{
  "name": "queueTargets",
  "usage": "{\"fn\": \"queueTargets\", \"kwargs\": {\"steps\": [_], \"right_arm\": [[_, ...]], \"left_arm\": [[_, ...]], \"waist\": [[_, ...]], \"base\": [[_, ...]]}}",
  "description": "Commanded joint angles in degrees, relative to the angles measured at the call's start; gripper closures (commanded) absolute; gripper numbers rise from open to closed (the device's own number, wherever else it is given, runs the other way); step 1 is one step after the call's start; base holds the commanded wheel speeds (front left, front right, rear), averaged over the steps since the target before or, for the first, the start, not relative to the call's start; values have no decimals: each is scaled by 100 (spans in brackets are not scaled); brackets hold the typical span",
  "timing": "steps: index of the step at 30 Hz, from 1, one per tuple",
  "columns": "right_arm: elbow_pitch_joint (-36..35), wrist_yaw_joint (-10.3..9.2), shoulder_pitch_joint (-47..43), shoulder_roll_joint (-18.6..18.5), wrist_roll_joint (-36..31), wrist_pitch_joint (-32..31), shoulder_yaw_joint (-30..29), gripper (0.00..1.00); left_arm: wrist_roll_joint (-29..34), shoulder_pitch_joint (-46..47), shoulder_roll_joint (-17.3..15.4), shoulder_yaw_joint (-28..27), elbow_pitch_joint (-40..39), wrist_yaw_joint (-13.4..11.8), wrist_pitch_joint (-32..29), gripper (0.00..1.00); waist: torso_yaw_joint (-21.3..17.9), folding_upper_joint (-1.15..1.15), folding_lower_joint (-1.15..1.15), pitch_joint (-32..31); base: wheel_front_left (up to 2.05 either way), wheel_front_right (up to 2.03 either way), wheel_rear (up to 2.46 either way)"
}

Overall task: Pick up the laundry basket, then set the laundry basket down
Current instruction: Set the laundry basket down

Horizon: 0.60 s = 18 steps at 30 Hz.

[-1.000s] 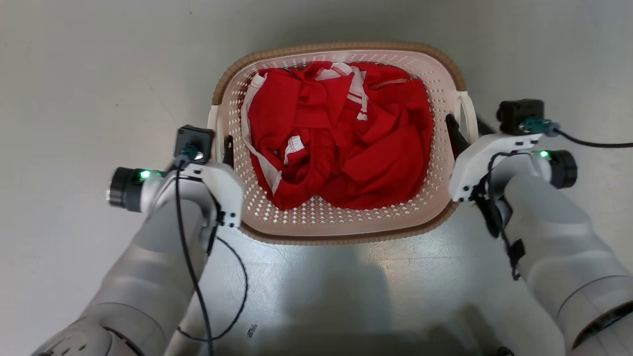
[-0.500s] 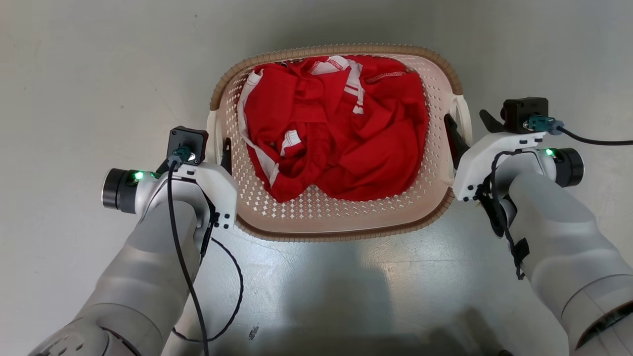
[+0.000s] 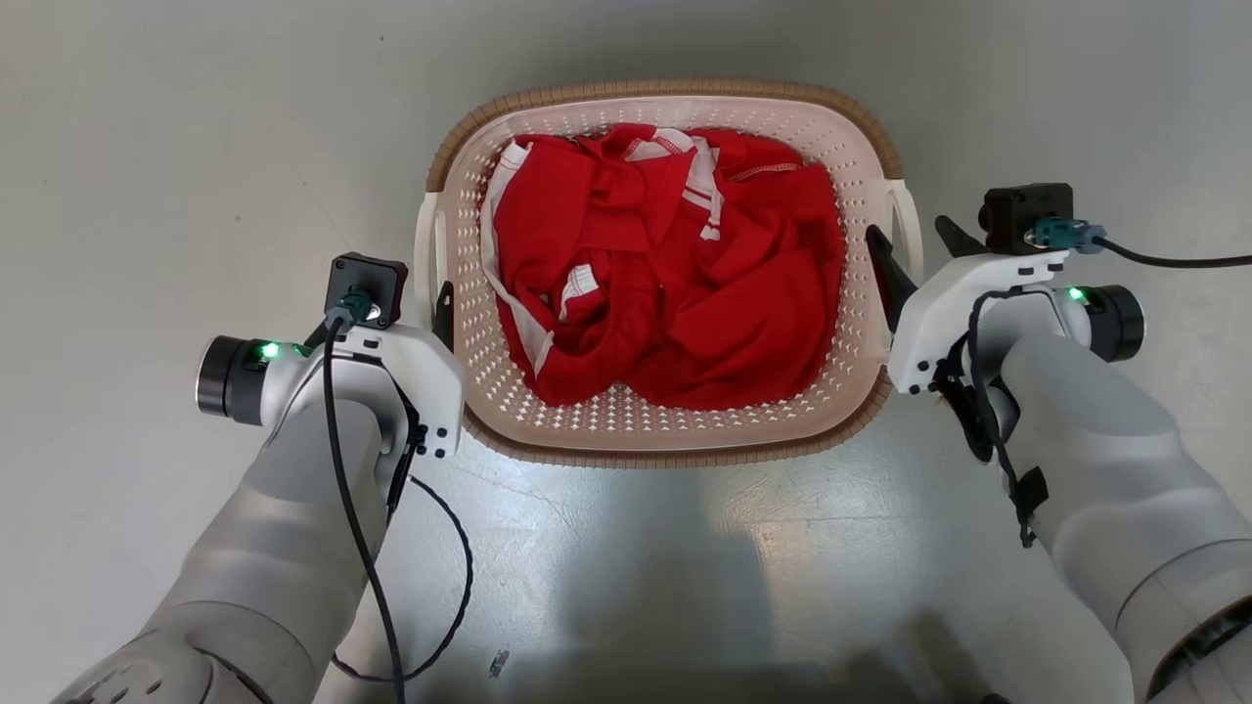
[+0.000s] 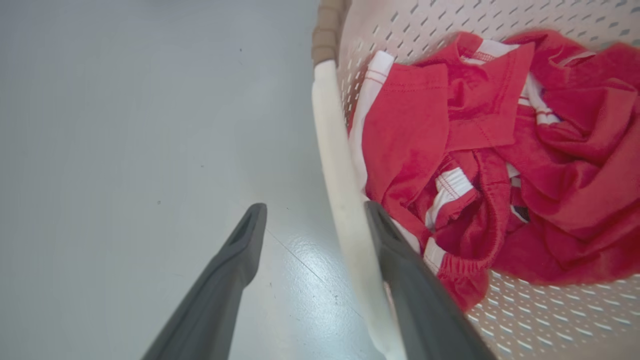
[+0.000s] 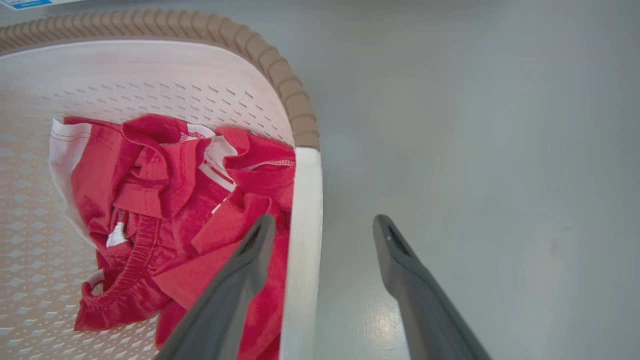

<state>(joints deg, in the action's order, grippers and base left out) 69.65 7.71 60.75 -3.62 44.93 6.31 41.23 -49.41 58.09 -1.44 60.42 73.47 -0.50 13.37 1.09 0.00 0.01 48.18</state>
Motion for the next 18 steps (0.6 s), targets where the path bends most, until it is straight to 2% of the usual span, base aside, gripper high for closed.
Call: {"fn": "queueTargets", "kwargs": {"steps": [1,18], "right_arm": [[-84,-22,-351,74,68,53,94,0],[-30,-22,-723,74,551,86,622,0]], "left_arm": [[-20,-116,-176,-48,39,-5,15,0],[-200,-606,-149,-13,45,-3,-9,0]], "waist": [[5,0,0,-32],[-137,0,0,-1027]], "base": [[0,0,0],[0,0,0]]}}
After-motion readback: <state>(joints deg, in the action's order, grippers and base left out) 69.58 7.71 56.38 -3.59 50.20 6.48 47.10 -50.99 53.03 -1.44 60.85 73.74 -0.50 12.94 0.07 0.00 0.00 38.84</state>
